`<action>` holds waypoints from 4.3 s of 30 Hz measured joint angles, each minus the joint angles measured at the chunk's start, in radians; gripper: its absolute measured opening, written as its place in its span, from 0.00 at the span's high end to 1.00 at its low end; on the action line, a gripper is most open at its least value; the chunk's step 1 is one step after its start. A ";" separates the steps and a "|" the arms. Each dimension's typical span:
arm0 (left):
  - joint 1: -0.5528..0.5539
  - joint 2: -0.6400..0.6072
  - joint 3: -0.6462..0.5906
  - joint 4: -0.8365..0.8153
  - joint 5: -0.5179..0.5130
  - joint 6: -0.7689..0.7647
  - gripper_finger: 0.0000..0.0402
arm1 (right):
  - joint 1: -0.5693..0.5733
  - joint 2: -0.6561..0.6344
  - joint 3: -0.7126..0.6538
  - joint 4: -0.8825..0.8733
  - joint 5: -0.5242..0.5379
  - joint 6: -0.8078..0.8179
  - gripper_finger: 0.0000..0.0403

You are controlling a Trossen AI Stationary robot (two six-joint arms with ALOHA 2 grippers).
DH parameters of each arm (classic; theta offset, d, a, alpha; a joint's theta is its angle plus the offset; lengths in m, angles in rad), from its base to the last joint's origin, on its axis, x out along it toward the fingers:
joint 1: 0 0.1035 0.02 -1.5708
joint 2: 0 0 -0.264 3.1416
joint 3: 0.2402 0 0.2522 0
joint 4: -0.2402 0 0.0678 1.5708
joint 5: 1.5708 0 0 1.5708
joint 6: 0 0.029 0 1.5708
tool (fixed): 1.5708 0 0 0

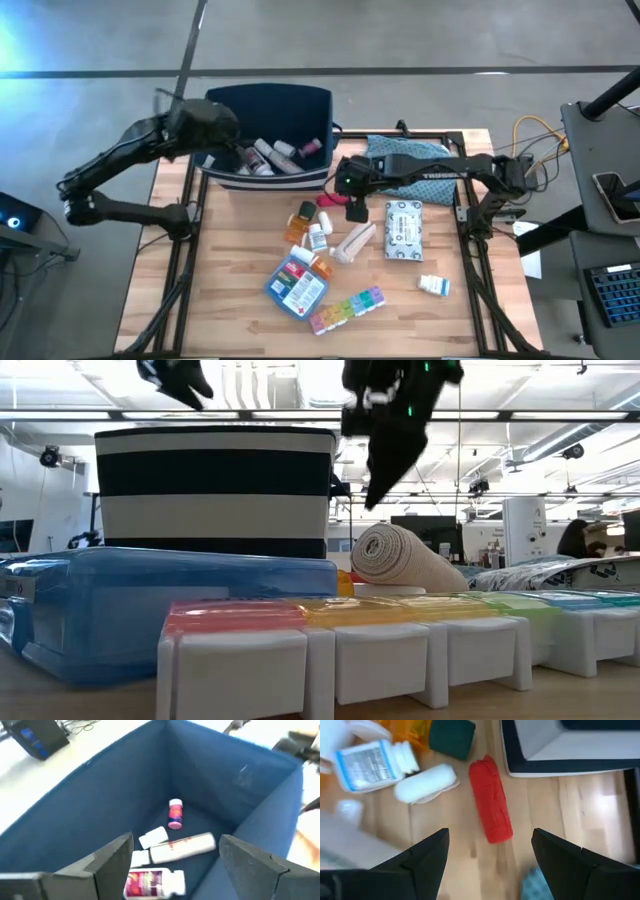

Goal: Pick & place medical supplies in basket/bin
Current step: Put the red bandage into the blue bin, then put the brown bandage into the blue bin

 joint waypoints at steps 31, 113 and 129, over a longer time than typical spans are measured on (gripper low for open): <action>0.000 -0.073 -0.114 0.008 -0.014 -0.078 0.32 | -0.098 0.269 -0.172 0.449 -0.117 -0.074 0.33; 0.017 -0.065 -0.206 0.121 0.062 0.137 0.32 | 0.002 0.082 0.469 -0.743 -0.107 -0.271 0.35; 0.016 -0.085 -0.009 0.052 0.067 0.023 0.32 | 0.179 -0.004 -0.062 -0.193 -0.108 -0.330 0.08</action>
